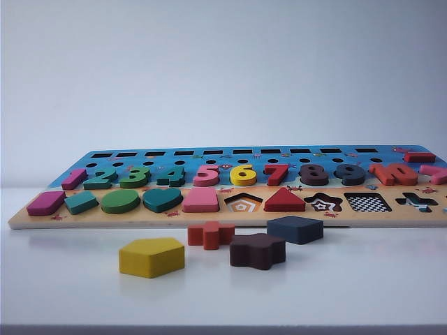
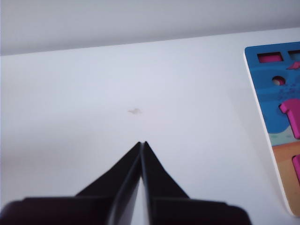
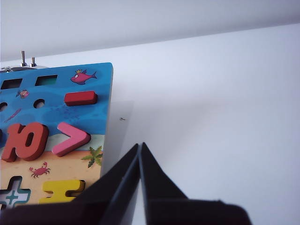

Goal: Insert the cube into the slot.

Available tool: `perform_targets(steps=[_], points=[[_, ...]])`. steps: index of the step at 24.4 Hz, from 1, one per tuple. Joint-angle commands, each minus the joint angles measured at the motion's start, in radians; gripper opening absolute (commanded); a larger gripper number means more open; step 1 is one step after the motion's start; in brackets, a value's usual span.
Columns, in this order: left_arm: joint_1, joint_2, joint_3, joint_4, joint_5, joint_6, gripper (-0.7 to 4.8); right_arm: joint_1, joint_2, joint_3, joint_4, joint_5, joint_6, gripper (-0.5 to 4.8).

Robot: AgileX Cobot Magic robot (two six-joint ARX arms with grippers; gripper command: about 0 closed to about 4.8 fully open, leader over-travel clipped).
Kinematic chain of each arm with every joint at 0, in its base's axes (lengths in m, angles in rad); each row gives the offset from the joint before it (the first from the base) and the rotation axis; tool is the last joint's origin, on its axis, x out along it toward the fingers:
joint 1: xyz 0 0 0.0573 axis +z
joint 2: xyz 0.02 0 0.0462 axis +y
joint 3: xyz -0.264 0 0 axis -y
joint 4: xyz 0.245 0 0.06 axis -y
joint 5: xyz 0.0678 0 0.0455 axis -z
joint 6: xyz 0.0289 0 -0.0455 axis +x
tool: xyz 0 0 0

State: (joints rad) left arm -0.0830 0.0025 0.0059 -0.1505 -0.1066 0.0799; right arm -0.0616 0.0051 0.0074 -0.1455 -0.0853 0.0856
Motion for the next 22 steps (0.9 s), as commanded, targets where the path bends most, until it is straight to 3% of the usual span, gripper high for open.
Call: perform_targets(steps=[1, 7, 13, 18, 22], points=[[0.001, 0.001, 0.003, 0.005, 0.003, -0.001, 0.10, 0.000, -0.002, 0.000, 0.009, 0.003, 0.003, -0.04], [0.000, 0.081, 0.070, 0.003, 0.005, -0.001, 0.09, 0.000, -0.002, 0.000, 0.009, 0.003, 0.003, -0.04], [-0.004, 0.256, 0.253, -0.002, 0.017, -0.002, 0.09, 0.000, -0.002, 0.000, 0.009, 0.003, 0.005, -0.04], [-0.040, 0.407, 0.447, -0.079, 0.129, 0.000, 0.09, 0.001, -0.003, 0.000, 0.008, 0.002, 0.029, -0.04], [-0.119, 0.525, 0.641, -0.238, 0.238, -0.011, 0.10, 0.001, -0.002, 0.000, 0.009, 0.000, 0.079, -0.03]])
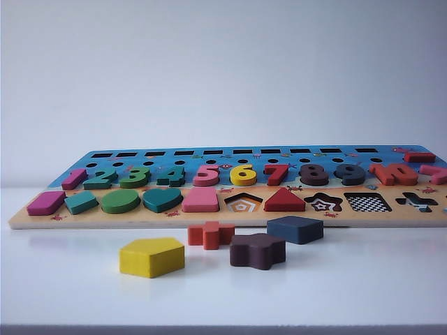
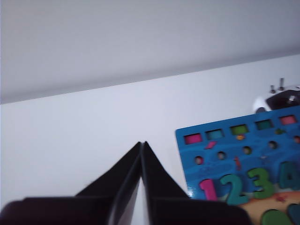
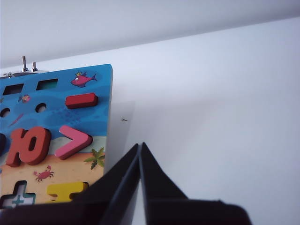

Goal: Insert the cube into the slot.

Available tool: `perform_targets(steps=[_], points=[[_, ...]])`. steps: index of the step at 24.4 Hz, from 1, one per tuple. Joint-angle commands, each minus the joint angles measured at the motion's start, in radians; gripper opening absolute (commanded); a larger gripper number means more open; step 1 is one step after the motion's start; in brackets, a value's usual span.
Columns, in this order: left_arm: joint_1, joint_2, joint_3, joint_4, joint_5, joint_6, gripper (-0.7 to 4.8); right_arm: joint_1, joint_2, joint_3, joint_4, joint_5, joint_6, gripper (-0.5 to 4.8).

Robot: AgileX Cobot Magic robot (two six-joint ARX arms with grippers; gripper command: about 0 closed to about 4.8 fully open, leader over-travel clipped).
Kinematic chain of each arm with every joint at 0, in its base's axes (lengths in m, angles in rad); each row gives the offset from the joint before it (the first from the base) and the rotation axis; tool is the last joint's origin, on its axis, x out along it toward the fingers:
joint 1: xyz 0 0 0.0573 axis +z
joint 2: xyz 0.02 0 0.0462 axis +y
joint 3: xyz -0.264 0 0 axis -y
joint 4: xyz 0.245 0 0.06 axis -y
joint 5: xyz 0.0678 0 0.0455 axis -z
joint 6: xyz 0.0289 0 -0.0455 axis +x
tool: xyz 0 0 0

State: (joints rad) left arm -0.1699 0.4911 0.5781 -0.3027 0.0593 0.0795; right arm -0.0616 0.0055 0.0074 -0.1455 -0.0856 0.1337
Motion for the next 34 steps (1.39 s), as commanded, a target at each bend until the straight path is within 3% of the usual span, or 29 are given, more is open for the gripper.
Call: perform_targets(steps=[1, 5, 10, 15, 22, 29, 34], points=[[-0.061, 0.059, 0.115, -0.129, 0.111, -0.026, 0.10, 0.001, -0.003, 0.000, 0.009, 0.000, 0.033, -0.03], [-0.159, 0.092, 0.198, -0.244, 0.238, -0.077, 0.10, 0.001, -0.003, 0.000, 0.009, -0.009, 0.135, 0.01], [-0.234, 0.092, 0.203, -0.317, 0.330, -0.080, 0.10, 0.001, -0.003, 0.005, 0.011, -0.116, 0.215, 0.34], [-0.278, 0.098, 0.221, -0.396, 0.416, -0.078, 0.10, 0.001, -0.003, 0.036, 0.008, -0.227, 0.253, 0.84], [-0.316, 0.114, 0.233, -0.414, 0.568, -0.076, 0.09, 0.001, -0.003, 0.165, -0.026, -0.298, 0.266, 1.47], [-0.319, 0.153, 0.232, -0.457, 0.584, -0.063, 0.10, 0.001, 0.010, 0.409, -0.215, -0.399, 0.255, 2.26], [-0.318, 0.176, 0.232, -0.460, 0.546, -0.060, 0.09, 0.001, 0.083, 0.547, -0.329, -0.500, 0.254, 2.39]])
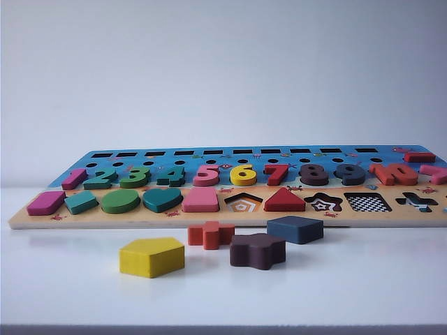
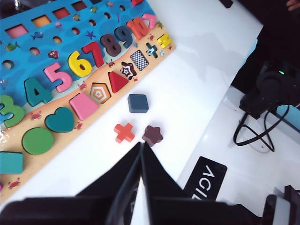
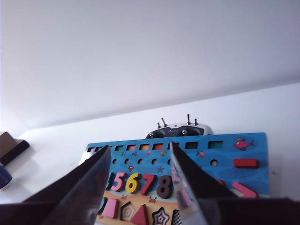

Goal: Insert the cube into the slot.

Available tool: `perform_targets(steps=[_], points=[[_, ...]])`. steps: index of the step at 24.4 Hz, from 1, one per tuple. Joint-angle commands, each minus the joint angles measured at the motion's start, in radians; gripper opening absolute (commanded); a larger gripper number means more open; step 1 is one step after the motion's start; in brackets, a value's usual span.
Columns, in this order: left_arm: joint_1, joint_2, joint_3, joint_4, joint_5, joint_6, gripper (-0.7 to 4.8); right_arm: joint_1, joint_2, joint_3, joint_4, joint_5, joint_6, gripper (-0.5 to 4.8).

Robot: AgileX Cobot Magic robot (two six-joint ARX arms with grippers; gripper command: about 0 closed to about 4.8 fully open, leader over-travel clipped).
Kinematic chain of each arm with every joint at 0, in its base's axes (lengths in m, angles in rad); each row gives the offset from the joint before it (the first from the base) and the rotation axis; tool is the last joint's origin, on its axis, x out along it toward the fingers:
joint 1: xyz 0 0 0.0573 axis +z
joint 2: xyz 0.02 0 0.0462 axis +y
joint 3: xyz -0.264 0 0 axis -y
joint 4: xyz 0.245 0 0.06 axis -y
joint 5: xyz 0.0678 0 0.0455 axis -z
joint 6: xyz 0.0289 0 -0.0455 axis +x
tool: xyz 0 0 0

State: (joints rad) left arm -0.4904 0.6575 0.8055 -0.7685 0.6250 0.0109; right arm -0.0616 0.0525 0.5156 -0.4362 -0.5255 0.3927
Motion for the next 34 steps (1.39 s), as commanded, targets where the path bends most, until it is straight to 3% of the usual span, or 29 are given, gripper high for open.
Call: perform_targets(steps=[1, 11, 17, 22, 29, 34], points=[[0.003, 0.016, 0.005, 0.005, -0.024, 0.008, 0.09, 0.001, 0.060, 0.061, -0.055, -0.083, -0.006, 2.39], [0.053, 0.042, 0.005, -0.016, -0.026, 0.022, 0.09, 0.003, 0.322, 0.180, -0.180, -0.261, -0.085, 2.39], [0.079, 0.051, 0.005, -0.027, -0.031, 0.026, 0.09, 0.065, 0.499, 0.290, -0.278, -0.254, -0.256, 2.40], [0.096, 0.056, 0.005, -0.031, -0.032, 0.027, 0.10, 0.264, 0.738, 0.438, -0.355, -0.090, -0.353, 2.40], [0.096, 0.056, 0.005, -0.031, -0.031, 0.026, 0.10, 0.484, 0.904, 0.471, -0.357, 0.085, -0.349, 2.39], [0.096, 0.056, 0.005, -0.030, -0.031, 0.026, 0.09, 0.589, 0.998, 0.471, -0.351, 0.182, -0.274, 2.37]])
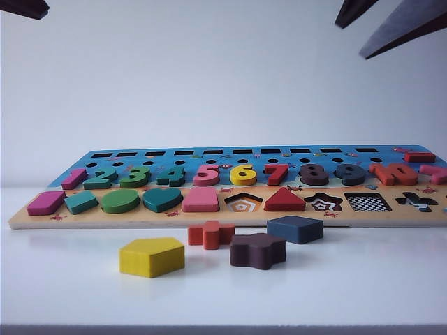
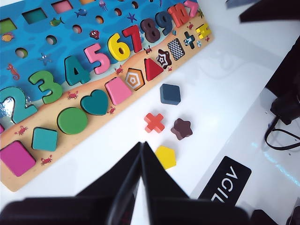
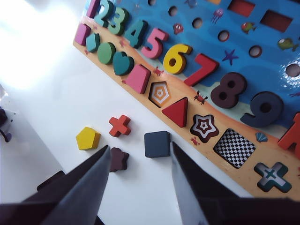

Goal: Insert the cube into the slot.

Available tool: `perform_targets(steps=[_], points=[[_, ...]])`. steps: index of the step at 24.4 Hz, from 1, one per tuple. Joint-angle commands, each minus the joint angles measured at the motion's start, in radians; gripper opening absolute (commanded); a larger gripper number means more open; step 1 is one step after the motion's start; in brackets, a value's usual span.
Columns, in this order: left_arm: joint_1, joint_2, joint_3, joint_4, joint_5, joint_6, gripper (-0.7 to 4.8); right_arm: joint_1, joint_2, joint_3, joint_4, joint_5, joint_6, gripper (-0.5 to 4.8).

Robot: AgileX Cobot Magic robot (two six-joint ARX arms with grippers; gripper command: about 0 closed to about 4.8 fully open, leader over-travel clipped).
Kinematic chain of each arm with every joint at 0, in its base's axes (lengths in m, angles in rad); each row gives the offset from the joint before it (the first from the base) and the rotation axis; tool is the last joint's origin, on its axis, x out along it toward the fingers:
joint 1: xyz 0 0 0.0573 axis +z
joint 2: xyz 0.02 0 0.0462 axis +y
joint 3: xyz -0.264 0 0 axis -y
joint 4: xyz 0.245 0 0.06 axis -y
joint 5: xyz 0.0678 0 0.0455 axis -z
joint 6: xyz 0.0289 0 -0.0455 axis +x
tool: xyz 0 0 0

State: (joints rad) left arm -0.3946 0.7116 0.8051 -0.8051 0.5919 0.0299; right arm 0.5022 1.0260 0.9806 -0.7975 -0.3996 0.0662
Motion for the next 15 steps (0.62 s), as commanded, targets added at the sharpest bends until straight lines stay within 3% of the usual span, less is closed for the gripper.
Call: perform_targets(steps=[1, 7, 10, 15], points=[[0.000, 0.002, 0.005, 0.007, 0.002, 0.007, 0.10, 0.037, 0.040, 0.006, 0.014, 0.064, 0.074, 2.37], [0.000, 0.002, 0.005, 0.007, 0.002, 0.007, 0.10, 0.051, 0.101, 0.006, 0.008, 0.045, 0.120, 2.37], [0.000, 0.002, 0.005, 0.007, 0.002, 0.007, 0.10, 0.098, 0.130, 0.006, 0.004, 0.044, 0.060, 2.46], [0.000, 0.002, 0.005, 0.007, 0.002, 0.007, 0.10, 0.207, 0.171, 0.006, 0.018, 0.087, 0.014, 3.37]])
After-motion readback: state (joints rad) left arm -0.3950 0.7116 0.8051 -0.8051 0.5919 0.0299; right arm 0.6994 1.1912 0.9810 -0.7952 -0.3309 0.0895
